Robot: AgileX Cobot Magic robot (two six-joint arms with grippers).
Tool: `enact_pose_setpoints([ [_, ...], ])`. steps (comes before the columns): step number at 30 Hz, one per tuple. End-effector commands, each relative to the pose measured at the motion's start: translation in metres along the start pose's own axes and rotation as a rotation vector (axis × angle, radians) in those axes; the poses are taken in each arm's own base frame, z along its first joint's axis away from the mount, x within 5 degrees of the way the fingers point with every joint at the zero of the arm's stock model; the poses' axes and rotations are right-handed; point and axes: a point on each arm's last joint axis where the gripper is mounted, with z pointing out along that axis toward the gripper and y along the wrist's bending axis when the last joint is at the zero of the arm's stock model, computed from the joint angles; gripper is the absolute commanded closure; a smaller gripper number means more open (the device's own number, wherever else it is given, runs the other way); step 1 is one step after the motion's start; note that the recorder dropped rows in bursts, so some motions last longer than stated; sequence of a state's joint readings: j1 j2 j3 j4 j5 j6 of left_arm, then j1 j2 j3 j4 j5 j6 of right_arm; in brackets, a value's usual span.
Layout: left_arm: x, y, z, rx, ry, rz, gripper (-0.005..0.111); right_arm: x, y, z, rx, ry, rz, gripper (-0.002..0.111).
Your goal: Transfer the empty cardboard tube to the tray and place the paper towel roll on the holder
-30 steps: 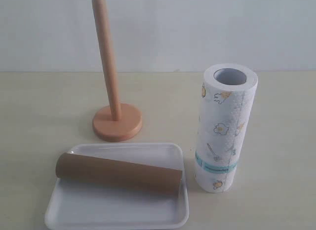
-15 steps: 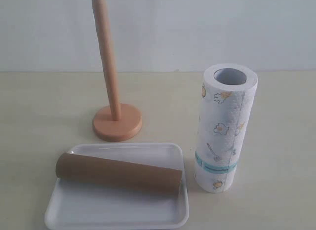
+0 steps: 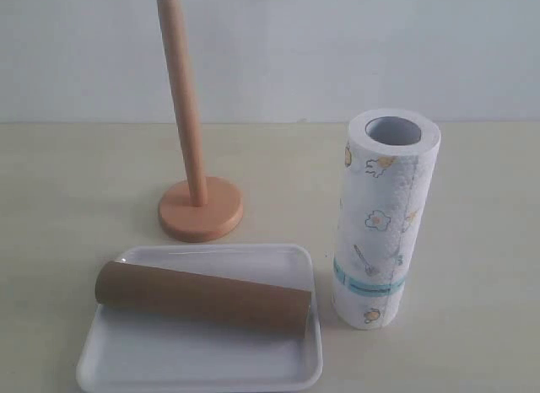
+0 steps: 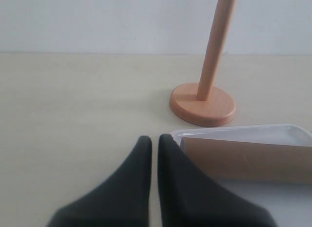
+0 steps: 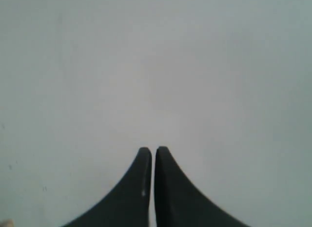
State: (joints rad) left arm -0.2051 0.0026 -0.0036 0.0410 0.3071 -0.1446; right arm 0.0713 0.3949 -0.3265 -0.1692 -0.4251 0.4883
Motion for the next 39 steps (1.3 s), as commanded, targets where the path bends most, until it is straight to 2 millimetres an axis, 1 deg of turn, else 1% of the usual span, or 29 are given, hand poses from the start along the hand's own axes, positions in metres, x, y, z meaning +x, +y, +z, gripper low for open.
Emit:
enact_pose_setpoints([
  [1,0.001,0.000,0.000,0.005,0.001,-0.001,0.103,0.033,-0.009,0.021,0.026,0.219,-0.016,0.106],
  [4,0.001,0.000,0.000,0.005,0.001,-0.001,0.103,0.060,-0.012,0.029,-0.010,0.346,-0.019,0.106],
  [7,0.001,0.000,0.000,0.005,0.001,-0.001,0.103,0.084,-0.011,0.029,-0.094,0.448,-0.021,0.106],
  [11,0.001,0.000,0.000,0.005,0.001,-0.001,0.103,0.110,-0.008,0.022,-0.182,0.581,-0.002,0.106],
  [15,0.001,0.000,0.000,0.005,0.001,-0.001,0.103,0.128,-0.007,0.010,-0.245,0.654,0.033,0.106],
  [19,0.001,0.000,0.000,0.005,0.001,-0.001,0.103,0.135,-0.001,0.001,-0.322,0.653,0.078,0.106],
  [24,0.001,0.000,0.000,0.005,0.001,-0.001,0.103,0.135,-0.001,0.001,-0.320,0.652,0.086,0.106],
  [26,0.001,0.000,0.000,0.005,0.001,-0.001,0.103,0.133,-0.002,0.003,-0.298,0.627,0.116,0.106],
  [28,0.001,0.000,0.000,0.005,0.001,-0.001,0.103,0.133,0.001,0.001,-0.352,0.627,0.086,0.106],
  [29,0.001,0.000,0.000,0.005,0.001,-0.001,0.103,0.135,0.005,-0.002,-0.409,0.648,0.058,0.105],
  [31,0.001,0.000,0.000,0.005,0.001,-0.001,0.103,0.138,0.006,-0.006,-0.435,0.692,0.055,0.104],
  [32,0.001,0.000,0.000,0.005,0.001,-0.001,0.103,0.139,0.006,-0.007,-0.442,0.700,0.043,0.098],
  [33,0.001,0.000,0.000,0.005,0.001,-0.001,0.103,0.140,0.006,-0.008,-0.442,0.708,0.026,0.087],
  [34,0.001,0.000,0.000,0.005,0.001,-0.001,0.103,0.140,0.005,-0.008,-0.432,0.712,0.024,0.069],
  [35,0.001,0.000,0.000,0.005,0.001,-0.001,0.103,0.140,0.004,-0.007,-0.417,0.711,0.027,0.043],
  [36,0.001,0.000,0.000,0.005,0.001,-0.001,0.103,0.141,0.002,-0.007,-0.394,0.710,0.021,0.022],
  [37,0.001,0.000,0.000,0.005,0.001,-0.001,0.103,0.141,0.000,-0.007,-0.379,0.717,0.012,0.007],
  [38,0.001,0.000,0.000,0.005,0.001,-0.001,0.103,0.143,0.000,-0.006,-0.382,0.721,0.001,0.003],
  [39,0.001,0.000,0.000,0.005,0.001,-0.001,0.103,0.145,-0.001,-0.006,-0.380,0.736,0.009,0.005],
])
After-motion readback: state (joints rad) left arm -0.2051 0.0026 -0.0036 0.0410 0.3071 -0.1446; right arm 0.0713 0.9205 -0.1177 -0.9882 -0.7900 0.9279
